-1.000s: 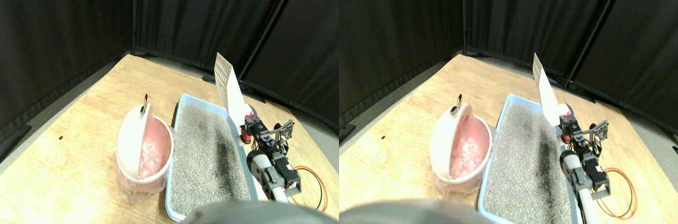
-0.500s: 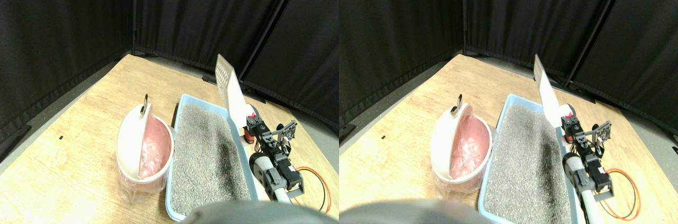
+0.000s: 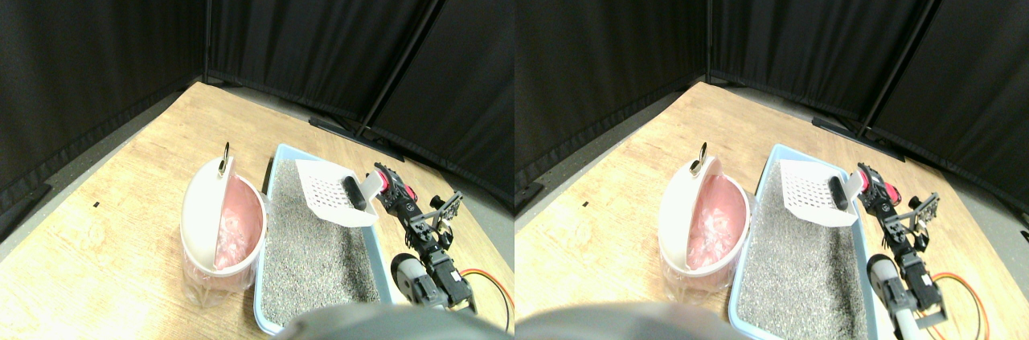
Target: Scoop (unimanual)
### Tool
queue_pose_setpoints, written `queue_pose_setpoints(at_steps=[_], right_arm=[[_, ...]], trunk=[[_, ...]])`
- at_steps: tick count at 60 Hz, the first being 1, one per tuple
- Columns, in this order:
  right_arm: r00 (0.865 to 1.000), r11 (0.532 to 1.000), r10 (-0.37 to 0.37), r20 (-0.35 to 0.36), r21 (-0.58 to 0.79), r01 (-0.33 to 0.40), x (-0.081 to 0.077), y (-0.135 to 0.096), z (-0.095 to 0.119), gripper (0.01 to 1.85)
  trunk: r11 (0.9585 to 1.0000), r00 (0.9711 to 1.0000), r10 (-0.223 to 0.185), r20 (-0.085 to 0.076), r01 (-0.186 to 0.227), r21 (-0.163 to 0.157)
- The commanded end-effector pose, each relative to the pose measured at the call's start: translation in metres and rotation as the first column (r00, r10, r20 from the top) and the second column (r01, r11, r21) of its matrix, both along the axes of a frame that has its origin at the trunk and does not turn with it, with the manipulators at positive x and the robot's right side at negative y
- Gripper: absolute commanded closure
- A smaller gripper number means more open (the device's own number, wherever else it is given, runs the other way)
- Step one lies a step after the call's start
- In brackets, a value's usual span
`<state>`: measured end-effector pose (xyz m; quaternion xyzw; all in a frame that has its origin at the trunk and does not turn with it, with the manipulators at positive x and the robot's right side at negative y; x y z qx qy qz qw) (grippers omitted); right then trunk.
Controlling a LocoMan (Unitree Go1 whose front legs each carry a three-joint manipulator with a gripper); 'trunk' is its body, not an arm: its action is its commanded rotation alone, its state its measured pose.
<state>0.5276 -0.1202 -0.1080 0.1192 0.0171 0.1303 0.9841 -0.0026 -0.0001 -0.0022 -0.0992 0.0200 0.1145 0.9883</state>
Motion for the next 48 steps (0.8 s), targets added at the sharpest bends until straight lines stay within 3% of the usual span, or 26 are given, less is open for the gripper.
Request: queue_pose_setpoints(at_steps=[1, 16, 48], right_arm=[[0.991, 0.998, 0.064, 0.115, -0.027, -0.061, -0.003, 0.006, 0.016, 1.81], [0.973, 0.979, 0.168, 0.158, -0.146, -0.145, -0.009, 0.01, 0.014, 1.81], [0.969, 0.967, 0.222, 0.112, -0.153, -0.204, -0.014, 0.03, 0.012, 1.81]], trunk=[[0.9997, 0.9996, 0.023, -0.017, -0.023, -0.01], [0.9988, 0.9989, 0.044, -0.018, -0.044, -0.021], [0.9938, 0.9949, 0.1, -0.011, -0.101, -0.047]])
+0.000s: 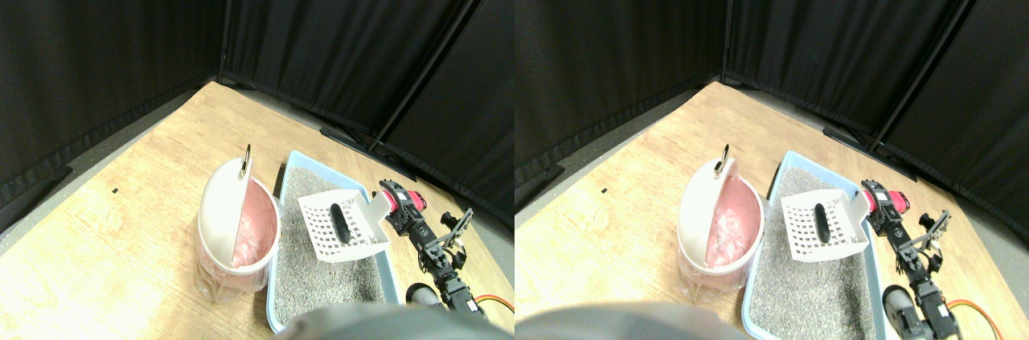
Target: Scoop (unimanual)
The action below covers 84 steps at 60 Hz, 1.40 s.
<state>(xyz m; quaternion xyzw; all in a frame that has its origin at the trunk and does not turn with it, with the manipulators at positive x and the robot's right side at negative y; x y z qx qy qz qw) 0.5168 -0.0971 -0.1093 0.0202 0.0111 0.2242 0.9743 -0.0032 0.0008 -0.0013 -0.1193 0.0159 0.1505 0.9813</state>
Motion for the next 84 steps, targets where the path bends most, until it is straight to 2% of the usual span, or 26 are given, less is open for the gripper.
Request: queue_pose_setpoints(at_steps=[1, 20, 39, 50, 51, 62, 69, 84], right_arm=[[0.998, 0.997, 0.037, 0.06, 0.059, -0.04, -0.003, 0.008, 0.013, 1.81], [0.999, 0.992, 0.026, -0.019, 0.128, -0.024, -0.004, 0.022, 0.016, 1.81], [0.997, 0.992, 0.069, -0.026, 0.11, -0.066, -0.002, 0.035, 0.015, 1.81], [0.996, 0.994, 0.088, -0.029, 0.074, -0.086, 0.001, 0.041, 0.016, 1.81], [0.994, 0.993, 0.106, -0.02, 0.054, -0.105, 0.003, 0.042, 0.016, 1.81], [0.992, 0.992, 0.123, -0.04, -0.007, -0.123, 0.006, 0.049, 0.016, 1.81], [0.988, 0.987, 0.154, -0.027, -0.046, -0.155, 0.01, 0.053, 0.015, 1.81], [0.989, 0.984, 0.142, -0.038, -0.103, -0.145, 0.013, 0.057, 0.017, 1.81]], trunk=[[0.9996, 0.9996, 0.026, -0.015, -0.026, -0.009], [0.9977, 0.9979, 0.063, -0.012, -0.063, -0.025], [0.9949, 0.9956, 0.093, -0.013, -0.094, -0.037], [0.9933, 0.9941, 0.107, -0.017, -0.107, -0.042], [0.9933, 0.9941, 0.107, -0.017, -0.107, -0.042], [0.9927, 0.9936, 0.112, -0.018, -0.112, -0.045], [0.9924, 0.9934, 0.113, -0.017, -0.114, -0.047], [0.9923, 0.9934, 0.113, -0.017, -0.114, -0.048]])
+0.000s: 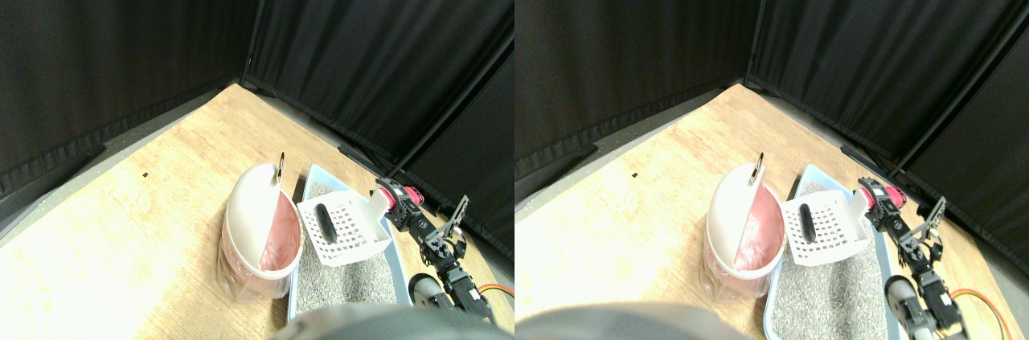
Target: Scoop (unimanual)
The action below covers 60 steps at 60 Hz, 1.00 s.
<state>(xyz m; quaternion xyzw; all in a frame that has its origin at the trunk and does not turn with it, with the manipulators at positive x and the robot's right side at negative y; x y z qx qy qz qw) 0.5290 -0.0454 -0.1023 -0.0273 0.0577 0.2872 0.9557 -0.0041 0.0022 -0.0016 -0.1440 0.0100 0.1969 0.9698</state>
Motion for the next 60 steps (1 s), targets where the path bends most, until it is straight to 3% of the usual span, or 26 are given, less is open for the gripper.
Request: queue_pose_setpoints(at_steps=[1, 37, 60], right_arm=[[0.999, 1.0, 0.017, 0.042, 0.007, -0.018, 0.002, 0.006, 0.01, 1.81], [0.994, 0.993, 0.052, 0.093, -0.113, -0.041, -0.001, 0.021, 0.029, 1.81], [0.991, 0.984, 0.064, 0.119, -0.172, -0.043, -0.005, 0.032, 0.029, 1.81]], trunk=[[0.9999, 0.9996, 0.015, -0.024, -0.015, -0.001], [0.9997, 0.9995, 0.023, -0.023, -0.023, -0.009], [0.9997, 0.9995, 0.021, -0.023, -0.021, -0.014]])
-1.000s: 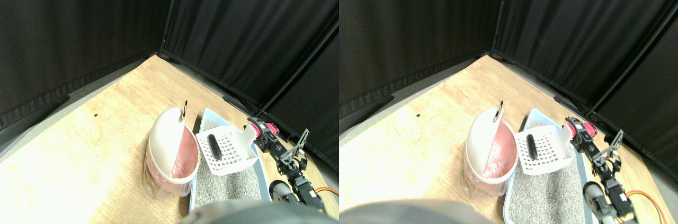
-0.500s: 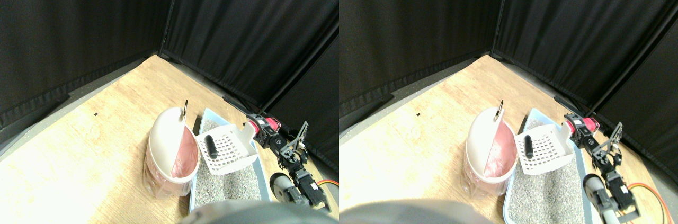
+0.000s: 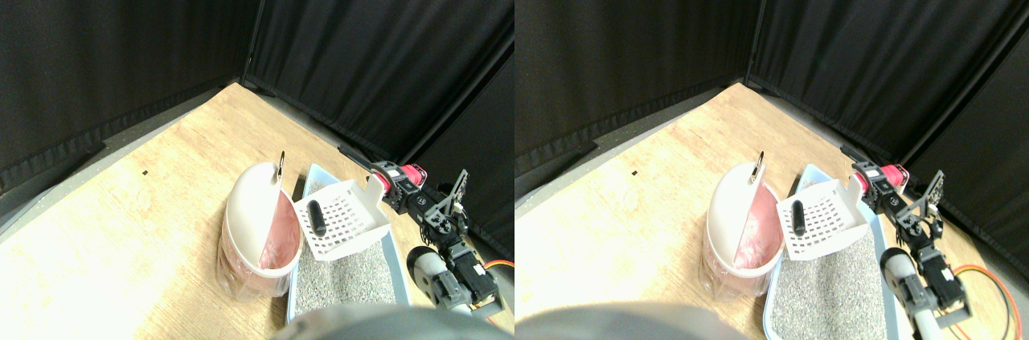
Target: Scoop (unimanual)
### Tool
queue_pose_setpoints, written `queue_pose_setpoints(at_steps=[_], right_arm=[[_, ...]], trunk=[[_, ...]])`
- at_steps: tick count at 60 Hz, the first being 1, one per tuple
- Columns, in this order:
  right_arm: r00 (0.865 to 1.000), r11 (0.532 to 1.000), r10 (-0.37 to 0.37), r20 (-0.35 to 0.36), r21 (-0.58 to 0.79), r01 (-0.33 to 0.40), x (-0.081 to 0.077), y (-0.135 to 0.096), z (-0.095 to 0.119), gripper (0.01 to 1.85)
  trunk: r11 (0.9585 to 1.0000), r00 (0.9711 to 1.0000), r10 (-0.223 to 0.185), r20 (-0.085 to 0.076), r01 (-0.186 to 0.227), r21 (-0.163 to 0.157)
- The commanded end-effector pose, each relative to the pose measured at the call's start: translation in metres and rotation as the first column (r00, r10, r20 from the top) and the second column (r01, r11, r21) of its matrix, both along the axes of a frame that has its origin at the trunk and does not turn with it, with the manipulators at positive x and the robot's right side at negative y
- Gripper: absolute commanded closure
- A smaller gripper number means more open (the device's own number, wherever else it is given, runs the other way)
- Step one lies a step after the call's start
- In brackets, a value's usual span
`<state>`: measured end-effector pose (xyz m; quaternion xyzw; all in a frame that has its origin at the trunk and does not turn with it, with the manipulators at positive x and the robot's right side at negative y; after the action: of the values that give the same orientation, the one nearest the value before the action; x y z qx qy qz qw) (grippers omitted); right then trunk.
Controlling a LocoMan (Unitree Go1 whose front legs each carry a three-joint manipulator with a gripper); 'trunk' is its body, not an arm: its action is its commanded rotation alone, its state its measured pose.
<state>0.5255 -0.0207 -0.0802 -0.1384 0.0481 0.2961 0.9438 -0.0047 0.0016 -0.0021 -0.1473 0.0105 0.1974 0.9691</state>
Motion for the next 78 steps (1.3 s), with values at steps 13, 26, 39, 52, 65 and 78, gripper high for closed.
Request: queue_pose_setpoints(at_steps=[13, 26, 39, 52, 65, 78], right_arm=[[0.998, 1.0, 0.028, 0.056, 0.004, -0.028, -0.002, 0.009, 0.005, 1.81], [0.996, 0.999, 0.033, 0.079, -0.018, -0.032, -0.002, 0.011, 0.006, 1.81], [0.993, 0.998, 0.044, 0.109, -0.047, -0.039, 0.0, 0.013, 0.008, 1.71], [0.984, 0.995, 0.08, 0.159, -0.076, -0.069, 0.001, 0.013, 0.011, 1.74], [0.986, 0.995, 0.077, 0.147, -0.077, -0.067, 0.0, 0.015, 0.017, 1.67], [0.979, 0.995, 0.083, 0.184, -0.062, -0.073, -0.003, 0.018, 0.031, 1.72]], trunk=[[0.9996, 0.9995, 0.025, -0.021, -0.026, -0.014], [0.9995, 0.9995, 0.028, -0.017, -0.028, -0.012], [0.9993, 0.9994, 0.035, -0.004, -0.035, -0.014], [0.9993, 0.9994, 0.035, -0.003, -0.035, -0.015], [0.9993, 0.9994, 0.035, 0.0, -0.035, -0.015], [0.9994, 0.9995, 0.032, 0.004, -0.032, -0.014]])
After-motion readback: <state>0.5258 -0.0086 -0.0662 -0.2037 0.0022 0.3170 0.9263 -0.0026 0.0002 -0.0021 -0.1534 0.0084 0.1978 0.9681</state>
